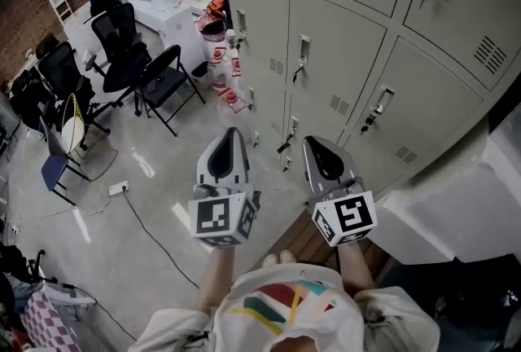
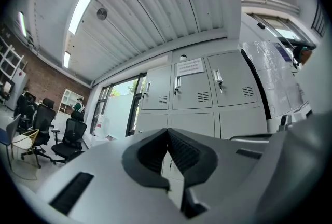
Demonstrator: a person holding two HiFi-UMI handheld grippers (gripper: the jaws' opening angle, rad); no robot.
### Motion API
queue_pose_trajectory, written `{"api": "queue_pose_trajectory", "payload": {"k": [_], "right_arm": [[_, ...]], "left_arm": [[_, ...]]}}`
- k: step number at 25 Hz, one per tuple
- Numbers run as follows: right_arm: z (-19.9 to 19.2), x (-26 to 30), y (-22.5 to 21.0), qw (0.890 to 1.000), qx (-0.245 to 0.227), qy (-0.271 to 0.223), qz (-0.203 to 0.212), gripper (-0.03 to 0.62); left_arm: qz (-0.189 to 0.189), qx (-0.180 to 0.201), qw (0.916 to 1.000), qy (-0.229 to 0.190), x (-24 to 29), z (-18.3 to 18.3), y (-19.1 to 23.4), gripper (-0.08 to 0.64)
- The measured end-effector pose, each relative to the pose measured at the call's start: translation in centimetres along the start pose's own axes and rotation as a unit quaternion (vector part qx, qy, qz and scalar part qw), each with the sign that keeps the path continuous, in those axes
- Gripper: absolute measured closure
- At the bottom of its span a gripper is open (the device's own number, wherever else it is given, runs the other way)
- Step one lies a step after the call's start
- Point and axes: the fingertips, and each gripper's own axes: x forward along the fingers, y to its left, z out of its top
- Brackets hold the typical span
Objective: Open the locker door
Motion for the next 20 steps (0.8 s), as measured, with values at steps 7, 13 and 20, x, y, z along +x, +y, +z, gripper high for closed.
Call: {"api": "queue_pose_trajectory", "payload": {"k": [7,13,20], "right_arm": [[7.2,0.4,-5.2,0.995,-0.069,-0.049,-0.049,0.583],[17.5,0.0,-10.7,0.979,-0.147,-0.101,-0.101,0.520],[28.9,0.4,-18.4,0.958,-0.192,-0.131,-0.168,0.354]], "left_arm": [[-0.082,-0.004,0.9965,-0.014,5.5,1.8,-5.1,0.545],[-0.181,0.002,0.9826,-0.041,10.6,5.6,-12.3,0.543],[-0.274,-0.021,0.9602,-0.048,15.0,8.3,-19.9,0.541]]}}
